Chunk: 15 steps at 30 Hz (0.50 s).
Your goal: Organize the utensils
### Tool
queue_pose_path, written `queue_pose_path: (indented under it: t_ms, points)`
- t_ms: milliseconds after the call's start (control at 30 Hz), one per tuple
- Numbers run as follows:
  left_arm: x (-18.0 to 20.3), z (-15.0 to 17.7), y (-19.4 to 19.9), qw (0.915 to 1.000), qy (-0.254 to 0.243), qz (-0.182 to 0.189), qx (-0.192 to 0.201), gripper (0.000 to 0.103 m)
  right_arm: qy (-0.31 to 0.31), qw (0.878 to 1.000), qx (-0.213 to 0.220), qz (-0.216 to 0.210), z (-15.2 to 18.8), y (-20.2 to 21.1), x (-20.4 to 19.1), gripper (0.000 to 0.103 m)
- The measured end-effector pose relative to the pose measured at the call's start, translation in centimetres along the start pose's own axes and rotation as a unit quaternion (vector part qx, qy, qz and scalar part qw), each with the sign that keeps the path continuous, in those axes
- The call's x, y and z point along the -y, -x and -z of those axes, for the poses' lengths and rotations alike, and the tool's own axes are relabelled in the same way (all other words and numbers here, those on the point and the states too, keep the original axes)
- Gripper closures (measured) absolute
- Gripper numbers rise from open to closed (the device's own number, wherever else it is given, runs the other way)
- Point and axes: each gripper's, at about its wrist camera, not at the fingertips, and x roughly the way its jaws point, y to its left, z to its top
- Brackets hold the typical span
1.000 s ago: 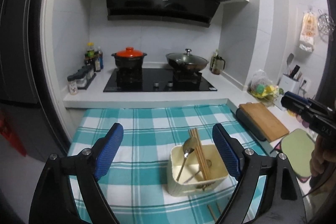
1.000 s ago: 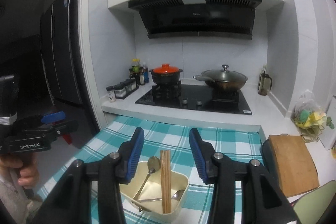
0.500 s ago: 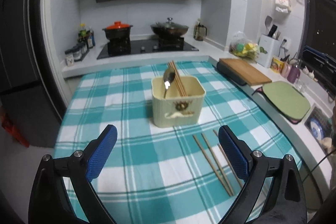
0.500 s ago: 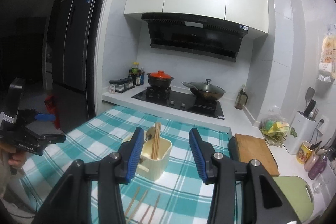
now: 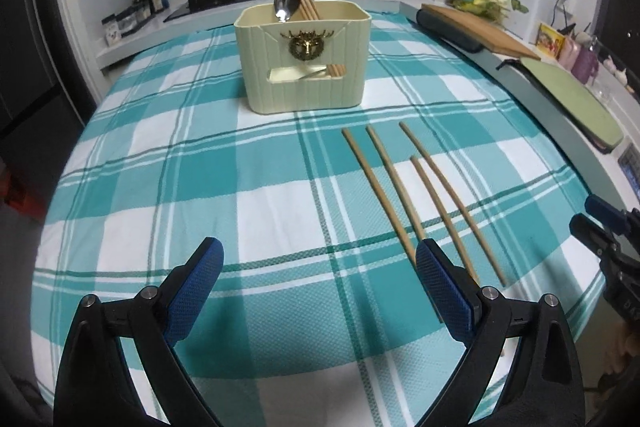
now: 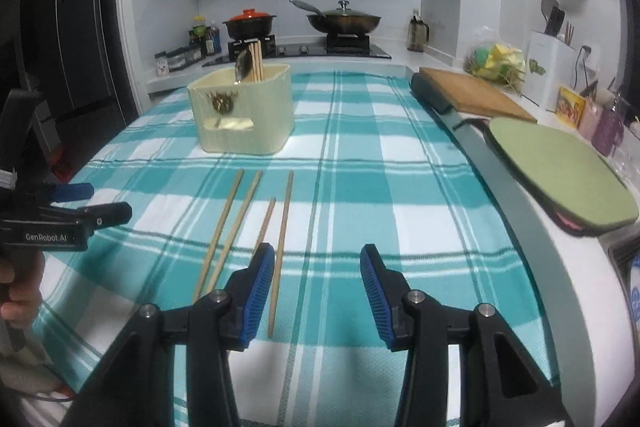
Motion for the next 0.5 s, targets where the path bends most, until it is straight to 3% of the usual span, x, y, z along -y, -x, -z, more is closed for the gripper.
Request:
queue_pose_path:
  t_ms: [200,500]
  points:
    - [0.3,0.3,-0.6,0.9999,-0.009,-0.013,-0.005,0.006,0.005,1.0,-0.022,0.013,2.8,-1.1,0.1,0.057]
    - [0.0,1.2,-2.0,0.9997,-0.004,-0.017,-0.019,0.006,-0.005,1.0,-0.027,0.004,3.1,-2.2,-0.5,0.057]
